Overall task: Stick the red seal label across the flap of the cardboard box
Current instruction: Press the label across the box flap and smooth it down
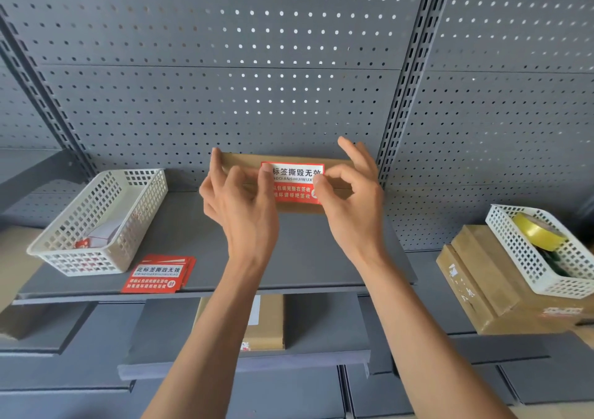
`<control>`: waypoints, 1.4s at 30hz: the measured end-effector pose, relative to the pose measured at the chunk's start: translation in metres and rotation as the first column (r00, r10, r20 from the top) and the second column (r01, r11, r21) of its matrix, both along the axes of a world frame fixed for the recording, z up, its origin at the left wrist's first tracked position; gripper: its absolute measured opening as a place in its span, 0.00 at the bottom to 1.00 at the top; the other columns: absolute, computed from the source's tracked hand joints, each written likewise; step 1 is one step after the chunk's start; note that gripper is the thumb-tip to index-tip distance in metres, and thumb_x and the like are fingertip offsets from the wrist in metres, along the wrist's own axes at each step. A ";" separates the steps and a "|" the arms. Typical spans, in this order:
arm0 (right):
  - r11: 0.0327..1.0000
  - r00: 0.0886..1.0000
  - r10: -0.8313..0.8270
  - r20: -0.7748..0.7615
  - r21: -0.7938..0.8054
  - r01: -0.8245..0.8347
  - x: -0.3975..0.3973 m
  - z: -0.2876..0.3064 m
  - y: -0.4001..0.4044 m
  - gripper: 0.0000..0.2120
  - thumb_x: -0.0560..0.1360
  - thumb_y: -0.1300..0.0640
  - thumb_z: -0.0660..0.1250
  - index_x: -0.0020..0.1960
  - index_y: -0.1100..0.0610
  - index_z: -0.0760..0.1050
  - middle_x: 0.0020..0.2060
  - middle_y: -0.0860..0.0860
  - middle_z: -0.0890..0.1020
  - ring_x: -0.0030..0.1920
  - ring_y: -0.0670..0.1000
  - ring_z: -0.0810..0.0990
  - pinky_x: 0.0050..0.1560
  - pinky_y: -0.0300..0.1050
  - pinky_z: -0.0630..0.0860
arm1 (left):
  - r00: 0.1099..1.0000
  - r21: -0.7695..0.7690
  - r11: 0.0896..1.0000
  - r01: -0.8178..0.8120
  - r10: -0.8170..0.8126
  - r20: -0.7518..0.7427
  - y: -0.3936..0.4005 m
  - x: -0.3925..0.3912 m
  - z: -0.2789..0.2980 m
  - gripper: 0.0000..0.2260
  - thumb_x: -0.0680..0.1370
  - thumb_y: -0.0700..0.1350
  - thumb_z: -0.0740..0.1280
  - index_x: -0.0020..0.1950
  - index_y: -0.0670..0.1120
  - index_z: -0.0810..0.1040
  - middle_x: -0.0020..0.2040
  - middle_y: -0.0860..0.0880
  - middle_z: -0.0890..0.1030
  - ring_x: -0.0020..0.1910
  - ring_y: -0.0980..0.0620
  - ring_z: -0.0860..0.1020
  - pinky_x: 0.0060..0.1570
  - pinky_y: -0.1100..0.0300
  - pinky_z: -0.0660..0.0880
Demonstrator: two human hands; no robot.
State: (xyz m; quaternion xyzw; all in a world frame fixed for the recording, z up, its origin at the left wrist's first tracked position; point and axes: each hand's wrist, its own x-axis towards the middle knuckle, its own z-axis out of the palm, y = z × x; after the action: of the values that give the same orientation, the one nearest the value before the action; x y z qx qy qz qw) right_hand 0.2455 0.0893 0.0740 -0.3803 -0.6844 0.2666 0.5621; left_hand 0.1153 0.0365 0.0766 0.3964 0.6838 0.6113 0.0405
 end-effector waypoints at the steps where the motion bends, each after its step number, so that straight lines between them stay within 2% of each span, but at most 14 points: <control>1: 1.000 1.000 -0.006 -0.011 0.002 0.006 -0.001 -0.001 0.002 0.09 0.73 0.50 0.67 0.36 0.51 0.77 0.71 0.43 0.73 0.77 0.43 0.60 0.75 0.65 0.55 | 1.000 0.010 1.000 -0.006 0.006 -0.004 0.002 0.000 0.001 0.14 0.80 0.55 0.65 0.41 0.46 0.77 0.82 0.51 0.59 0.77 0.50 0.57 0.73 0.52 0.50; 6: 1.000 1.000 -0.007 -0.025 -0.017 0.006 -0.005 -0.006 0.012 0.11 0.71 0.48 0.66 0.35 0.54 0.75 0.69 0.43 0.75 0.76 0.42 0.63 0.75 0.68 0.53 | 0.999 0.027 0.999 -0.030 0.030 -0.032 0.010 -0.001 -0.001 0.15 0.79 0.54 0.67 0.38 0.45 0.77 0.81 0.52 0.60 0.77 0.53 0.56 0.72 0.55 0.49; 12: 0.998 0.999 -0.029 0.021 0.056 0.028 -0.007 -0.007 0.022 0.11 0.71 0.49 0.66 0.36 0.56 0.78 0.68 0.45 0.76 0.75 0.44 0.65 0.74 0.67 0.56 | 0.994 0.028 0.996 -0.084 0.086 -0.072 0.018 -0.002 -0.006 0.16 0.79 0.53 0.67 0.36 0.45 0.74 0.82 0.51 0.58 0.77 0.50 0.57 0.71 0.53 0.50; 17: 0.989 0.994 -0.097 0.042 0.111 0.092 -0.012 -0.007 0.027 0.10 0.71 0.50 0.67 0.34 0.55 0.77 0.66 0.48 0.79 0.73 0.46 0.67 0.73 0.65 0.58 | 0.992 0.037 0.994 -0.100 0.102 -0.074 0.023 -0.003 -0.006 0.17 0.79 0.53 0.67 0.36 0.44 0.72 0.82 0.51 0.58 0.78 0.51 0.56 0.71 0.53 0.50; 32: 0.969 0.972 -0.211 0.100 0.152 0.195 -0.022 -0.007 0.032 0.10 0.71 0.53 0.69 0.33 0.54 0.75 0.64 0.48 0.80 0.72 0.49 0.69 0.73 0.66 0.54 | 0.984 0.081 0.985 -0.152 0.159 -0.080 0.031 -0.005 -0.012 0.16 0.77 0.52 0.68 0.36 0.43 0.72 0.81 0.54 0.61 0.76 0.53 0.59 0.68 0.53 0.52; 42: 0.953 0.957 -0.261 0.128 0.193 0.235 -0.025 -0.012 0.033 0.13 0.72 0.51 0.71 0.32 0.53 0.72 0.63 0.46 0.80 0.71 0.48 0.70 0.72 0.66 0.55 | 0.972 0.111 0.972 -0.208 0.218 -0.084 0.036 -0.002 -0.017 0.16 0.77 0.53 0.68 0.36 0.44 0.72 0.81 0.54 0.62 0.76 0.52 0.61 0.70 0.49 0.55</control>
State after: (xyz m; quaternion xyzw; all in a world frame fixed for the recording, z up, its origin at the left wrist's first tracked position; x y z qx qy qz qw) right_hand 0.2202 0.1222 0.0622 -0.4314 -0.6926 0.1025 0.5689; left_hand 0.1128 0.0724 0.0591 0.3510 0.6916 0.6264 -0.0783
